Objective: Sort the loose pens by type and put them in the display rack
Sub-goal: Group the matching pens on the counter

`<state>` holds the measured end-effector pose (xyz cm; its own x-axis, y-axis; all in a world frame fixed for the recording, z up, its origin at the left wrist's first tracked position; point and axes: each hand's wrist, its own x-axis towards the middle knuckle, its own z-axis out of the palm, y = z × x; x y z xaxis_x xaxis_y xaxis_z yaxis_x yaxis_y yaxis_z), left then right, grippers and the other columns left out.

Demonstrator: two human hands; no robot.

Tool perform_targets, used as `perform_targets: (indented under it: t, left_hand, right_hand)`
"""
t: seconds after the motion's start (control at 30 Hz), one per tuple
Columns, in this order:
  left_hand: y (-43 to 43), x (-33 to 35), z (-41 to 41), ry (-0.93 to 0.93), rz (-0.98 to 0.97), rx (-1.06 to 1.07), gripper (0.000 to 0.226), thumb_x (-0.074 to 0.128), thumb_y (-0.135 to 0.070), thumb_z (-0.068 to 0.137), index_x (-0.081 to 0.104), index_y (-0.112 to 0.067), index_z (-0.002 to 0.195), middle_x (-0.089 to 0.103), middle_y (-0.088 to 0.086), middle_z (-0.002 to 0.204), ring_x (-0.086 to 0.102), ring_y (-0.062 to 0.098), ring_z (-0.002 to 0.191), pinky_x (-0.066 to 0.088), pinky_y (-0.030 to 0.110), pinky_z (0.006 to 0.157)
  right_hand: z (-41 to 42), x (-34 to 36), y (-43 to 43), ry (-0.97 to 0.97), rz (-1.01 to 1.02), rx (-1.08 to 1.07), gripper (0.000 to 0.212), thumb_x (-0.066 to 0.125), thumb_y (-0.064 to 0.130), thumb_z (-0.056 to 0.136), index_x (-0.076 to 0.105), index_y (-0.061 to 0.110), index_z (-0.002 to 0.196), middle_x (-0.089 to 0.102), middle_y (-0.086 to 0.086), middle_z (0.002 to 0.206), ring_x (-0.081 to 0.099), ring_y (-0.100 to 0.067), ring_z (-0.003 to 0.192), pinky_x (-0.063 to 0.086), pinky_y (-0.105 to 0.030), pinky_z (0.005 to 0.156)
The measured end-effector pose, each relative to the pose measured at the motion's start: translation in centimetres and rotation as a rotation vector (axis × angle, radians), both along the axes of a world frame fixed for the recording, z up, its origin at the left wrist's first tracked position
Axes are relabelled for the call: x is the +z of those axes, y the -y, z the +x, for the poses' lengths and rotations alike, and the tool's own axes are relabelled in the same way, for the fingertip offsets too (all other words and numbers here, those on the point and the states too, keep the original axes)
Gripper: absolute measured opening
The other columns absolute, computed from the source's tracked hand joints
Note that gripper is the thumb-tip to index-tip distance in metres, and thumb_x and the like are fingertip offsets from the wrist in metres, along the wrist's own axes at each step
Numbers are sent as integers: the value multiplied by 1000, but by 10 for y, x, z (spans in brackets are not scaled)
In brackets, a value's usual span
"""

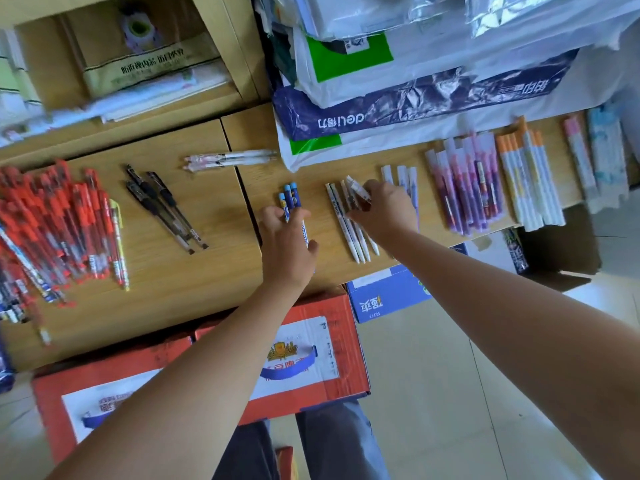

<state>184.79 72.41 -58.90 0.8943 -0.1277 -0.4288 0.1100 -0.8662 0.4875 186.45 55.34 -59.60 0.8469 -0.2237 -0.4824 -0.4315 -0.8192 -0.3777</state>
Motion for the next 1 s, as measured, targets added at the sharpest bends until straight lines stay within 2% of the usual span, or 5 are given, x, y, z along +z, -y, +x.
perform_targets:
  t: [0.2, 0.37, 0.6, 0.83, 1.0]
  left_hand:
    - [1, -2, 2, -1, -14, -17, 44, 69, -12, 82, 56, -16, 124, 31, 14, 131, 38, 28, 122, 33, 26, 101]
    - [0, -4, 4, -6, -20, -11, 42, 68, -12, 82, 57, -15, 122, 31, 13, 132, 38, 26, 123, 34, 26, 100]
    - [6, -6, 5, 18, -79, -15, 38, 68, -11, 83, 58, -12, 119, 32, 13, 131, 39, 24, 124, 36, 23, 97]
    - [4, -7, 5, -4, -106, -26, 39, 68, -12, 82, 59, -14, 120, 33, 13, 130, 42, 25, 121, 38, 26, 97]
    - [-4, -3, 7, 14, -93, -31, 41, 67, -15, 81, 58, -21, 121, 35, 9, 123, 50, 21, 103, 48, 27, 75]
  right_hand:
    - [-7, 3, 4, 39, 26, -85, 57, 76, 41, 78, 44, 10, 113, 50, 1, 92, 50, -18, 77, 37, -28, 60]
    - [-10, 1, -4, -61, 28, -101, 71, 79, 49, 71, 40, 8, 113, 58, -8, 101, 59, -25, 86, 47, -34, 66]
    - [-6, -5, -12, -80, 26, -87, 57, 78, 34, 75, 39, 10, 108, 59, -10, 102, 56, -24, 82, 40, -30, 63]
    - [-5, -1, 0, -81, 75, -98, 58, 78, 38, 75, 42, 9, 111, 53, -1, 95, 50, -18, 82, 39, -28, 64]
    - [-2, 1, -2, -33, 100, -128, 45, 73, 36, 81, 44, 11, 103, 52, 1, 84, 49, -15, 71, 33, -22, 52]
